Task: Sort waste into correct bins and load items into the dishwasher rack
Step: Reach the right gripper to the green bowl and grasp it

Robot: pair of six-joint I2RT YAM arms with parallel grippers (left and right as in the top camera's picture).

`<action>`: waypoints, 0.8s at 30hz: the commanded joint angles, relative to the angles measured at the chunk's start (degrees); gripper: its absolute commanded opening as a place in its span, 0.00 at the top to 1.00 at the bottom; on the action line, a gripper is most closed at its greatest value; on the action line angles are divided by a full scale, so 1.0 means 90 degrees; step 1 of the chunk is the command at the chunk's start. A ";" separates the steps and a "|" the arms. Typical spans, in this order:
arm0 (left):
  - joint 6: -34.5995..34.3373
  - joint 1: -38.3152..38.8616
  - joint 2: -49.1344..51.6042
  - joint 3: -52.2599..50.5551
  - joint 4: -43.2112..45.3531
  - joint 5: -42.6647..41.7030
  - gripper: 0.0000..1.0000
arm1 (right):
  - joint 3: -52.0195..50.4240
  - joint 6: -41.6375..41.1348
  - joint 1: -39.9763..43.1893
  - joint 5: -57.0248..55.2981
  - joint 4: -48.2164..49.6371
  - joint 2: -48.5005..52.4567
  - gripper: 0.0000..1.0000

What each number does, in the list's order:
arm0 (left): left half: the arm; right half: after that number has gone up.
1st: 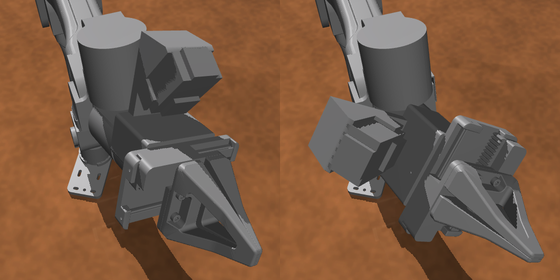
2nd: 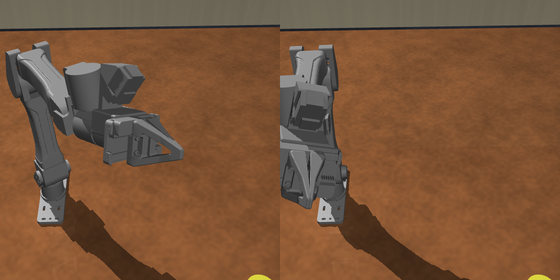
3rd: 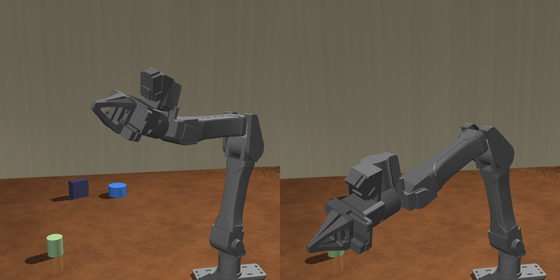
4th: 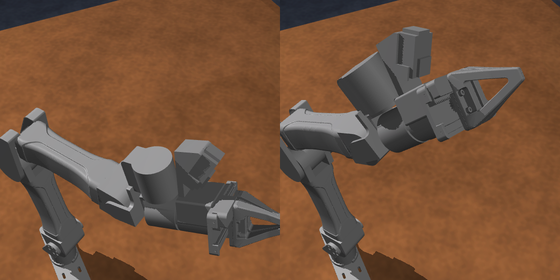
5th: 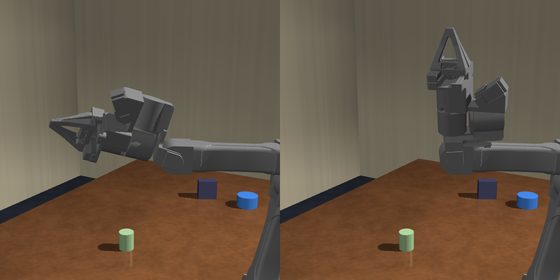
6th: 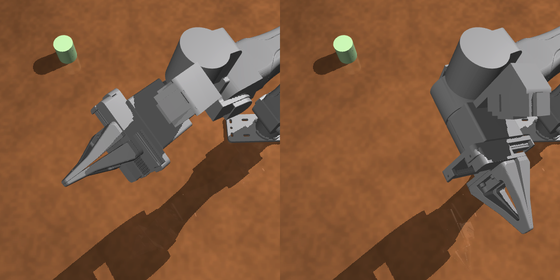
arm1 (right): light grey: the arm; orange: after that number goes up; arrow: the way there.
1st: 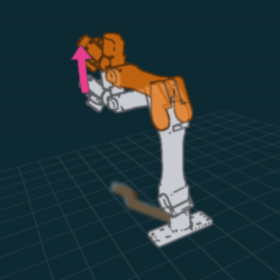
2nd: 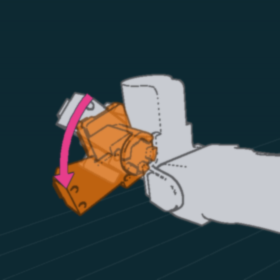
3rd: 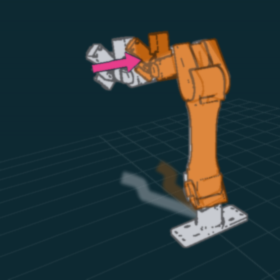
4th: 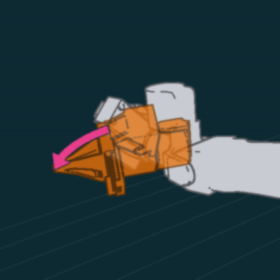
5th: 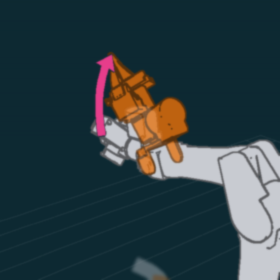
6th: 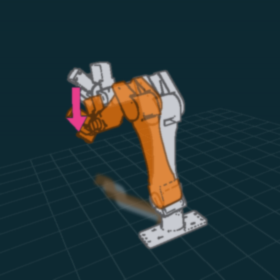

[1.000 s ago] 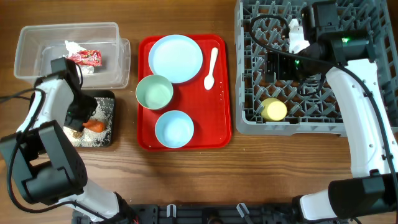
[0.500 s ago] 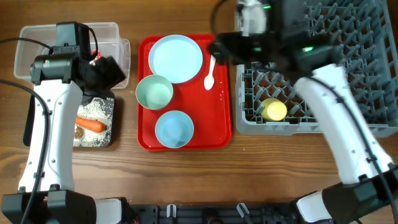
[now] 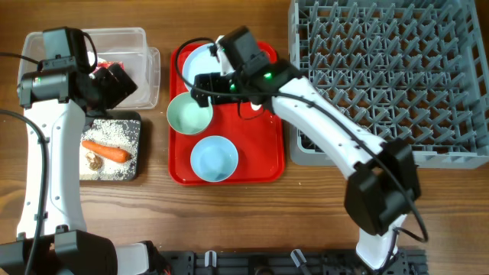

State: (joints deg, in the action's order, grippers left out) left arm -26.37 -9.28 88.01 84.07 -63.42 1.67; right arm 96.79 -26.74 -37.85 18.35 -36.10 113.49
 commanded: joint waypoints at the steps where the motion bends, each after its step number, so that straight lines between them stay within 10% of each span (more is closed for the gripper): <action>1: 0.0051 -0.0070 -0.0075 0.0029 0.0019 0.0083 0.00 | 0.0024 -0.0401 -0.0347 -0.0199 0.0104 0.0534 0.10; 11: 0.0051 -0.0070 -0.0075 0.0029 0.0019 0.0083 0.00 | 0.0024 -0.1379 -0.0454 -0.1428 -0.0112 0.1338 0.34; 24: 0.0051 -0.0070 -0.0075 0.0029 0.0019 0.0083 0.00 | 0.0032 -0.1166 -0.0255 -0.1401 -0.0058 0.1617 0.96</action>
State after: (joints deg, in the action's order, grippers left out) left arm -26.35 -9.61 88.01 84.07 -63.40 1.83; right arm 96.79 -38.54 -41.56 5.98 -36.03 129.10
